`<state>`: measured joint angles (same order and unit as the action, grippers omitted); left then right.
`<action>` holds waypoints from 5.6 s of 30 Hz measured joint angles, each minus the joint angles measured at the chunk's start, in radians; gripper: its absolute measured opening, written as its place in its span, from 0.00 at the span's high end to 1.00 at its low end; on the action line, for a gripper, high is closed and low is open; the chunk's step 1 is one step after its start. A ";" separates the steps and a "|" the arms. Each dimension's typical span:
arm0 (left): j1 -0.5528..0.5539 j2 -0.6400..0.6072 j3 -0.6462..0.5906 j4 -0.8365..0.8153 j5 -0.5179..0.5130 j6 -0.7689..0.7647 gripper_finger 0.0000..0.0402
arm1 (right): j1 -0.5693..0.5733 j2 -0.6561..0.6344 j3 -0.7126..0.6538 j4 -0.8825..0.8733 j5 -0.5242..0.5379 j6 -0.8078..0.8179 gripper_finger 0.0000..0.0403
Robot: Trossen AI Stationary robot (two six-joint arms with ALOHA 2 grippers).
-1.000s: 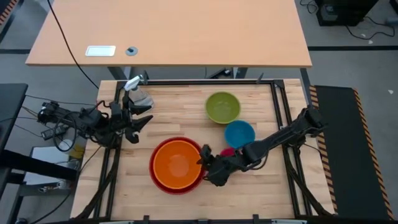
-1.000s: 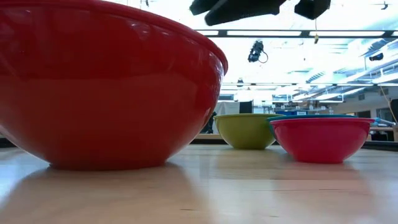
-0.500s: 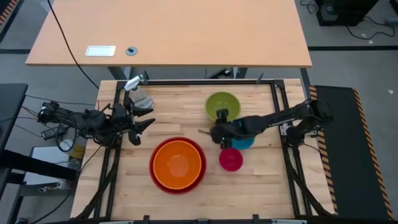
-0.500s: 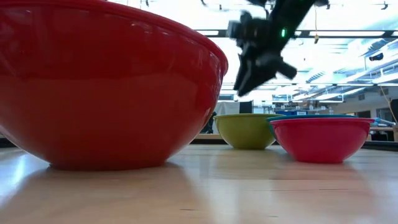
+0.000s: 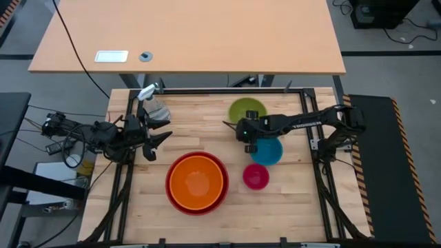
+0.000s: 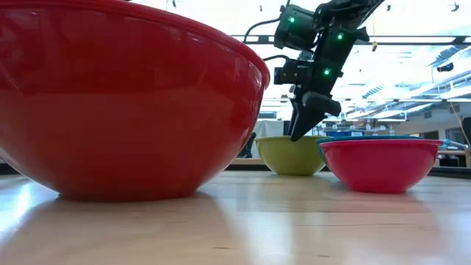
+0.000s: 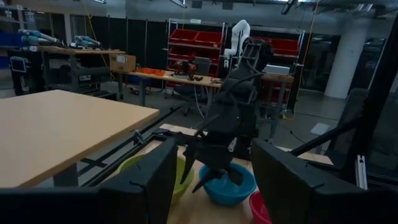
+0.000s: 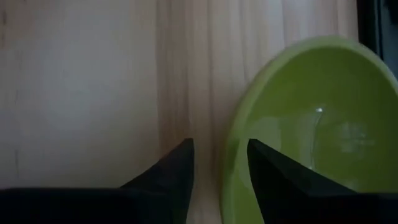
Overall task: Nest bowls inside each other
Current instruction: Stack the green bowl on top of the orange bowl
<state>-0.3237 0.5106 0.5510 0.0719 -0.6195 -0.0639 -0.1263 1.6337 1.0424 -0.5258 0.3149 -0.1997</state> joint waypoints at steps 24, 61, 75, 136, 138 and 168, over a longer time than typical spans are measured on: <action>0.000 0.000 0.000 -0.001 0.000 -0.001 0.48 | 0.066 0.000 0.116 -0.097 0.034 -0.173 0.94; 0.044 0.048 -0.002 -0.045 -0.008 -0.090 0.48 | 0.398 0.066 0.347 -0.083 0.026 -0.182 0.89; 0.044 0.052 -0.002 -0.046 -0.004 -0.083 0.48 | 0.120 0.066 0.203 -0.172 -0.034 -0.005 0.60; 0.096 0.052 0.112 -0.182 -0.041 -0.167 0.48 | 0.226 0.073 0.362 0.265 -0.409 0.092 0.96; 0.105 0.053 0.128 -0.183 -0.036 -0.161 0.48 | 0.247 0.152 0.434 0.265 -0.403 0.094 0.96; 0.051 0.052 0.133 -0.278 -0.030 -0.184 0.48 | 0.221 0.578 0.792 0.006 -0.436 -0.009 0.61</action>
<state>-0.2726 0.5629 0.6838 -0.2066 -0.6491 -0.2481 0.0944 2.2118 1.8347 -0.5201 -0.1208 -0.2087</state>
